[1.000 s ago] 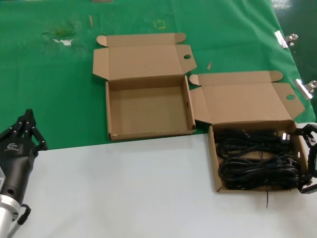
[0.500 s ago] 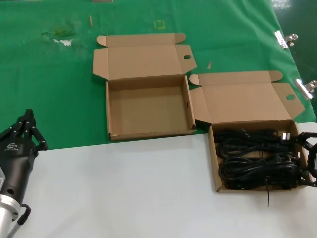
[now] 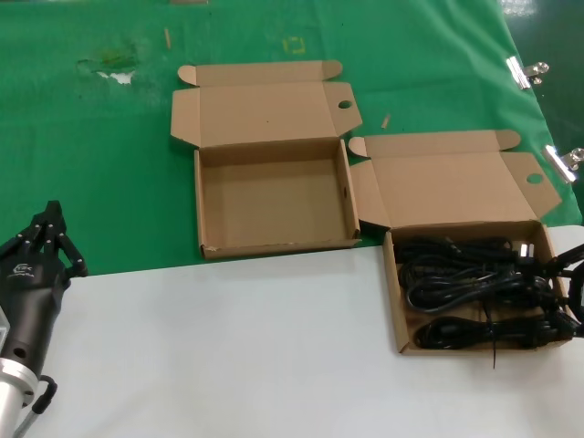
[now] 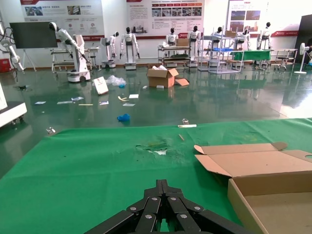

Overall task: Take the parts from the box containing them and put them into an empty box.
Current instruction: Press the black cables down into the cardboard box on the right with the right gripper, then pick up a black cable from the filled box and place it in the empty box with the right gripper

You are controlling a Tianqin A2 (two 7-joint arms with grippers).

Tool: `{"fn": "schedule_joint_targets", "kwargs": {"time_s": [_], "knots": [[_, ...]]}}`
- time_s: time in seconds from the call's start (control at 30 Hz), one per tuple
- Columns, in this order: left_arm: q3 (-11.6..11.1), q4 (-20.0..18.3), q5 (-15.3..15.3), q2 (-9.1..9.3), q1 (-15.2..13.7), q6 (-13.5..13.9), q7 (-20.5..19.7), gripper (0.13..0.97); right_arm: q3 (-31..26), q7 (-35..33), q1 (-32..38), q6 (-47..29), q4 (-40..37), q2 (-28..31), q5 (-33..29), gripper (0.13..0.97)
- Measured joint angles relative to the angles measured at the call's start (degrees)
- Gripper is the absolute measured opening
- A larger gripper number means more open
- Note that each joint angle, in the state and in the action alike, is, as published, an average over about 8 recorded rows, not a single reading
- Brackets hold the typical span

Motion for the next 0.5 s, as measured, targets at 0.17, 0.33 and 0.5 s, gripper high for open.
{"fn": "schedule_joint_targets", "kwargs": {"time_s": [0.17,0.33,0.5], "knots": [[0.00,0.00,0.00,0.00,0.00,0.00,0.01,0.140,0.40,0.19,-0.04,-0.11,0.22,0.04,-0.11,0.244],[0.00,0.00,0.00,0.00,0.00,0.00,0.01,0.140,0.88,0.71,-0.37,-0.10,1.01,0.30,-0.30,0.194],[0.00,0.00,0.00,0.00,0.00,0.00,0.01,0.140,1.48,1.45,-0.87,0.01,2.32,0.71,-0.50,0.163]]}}
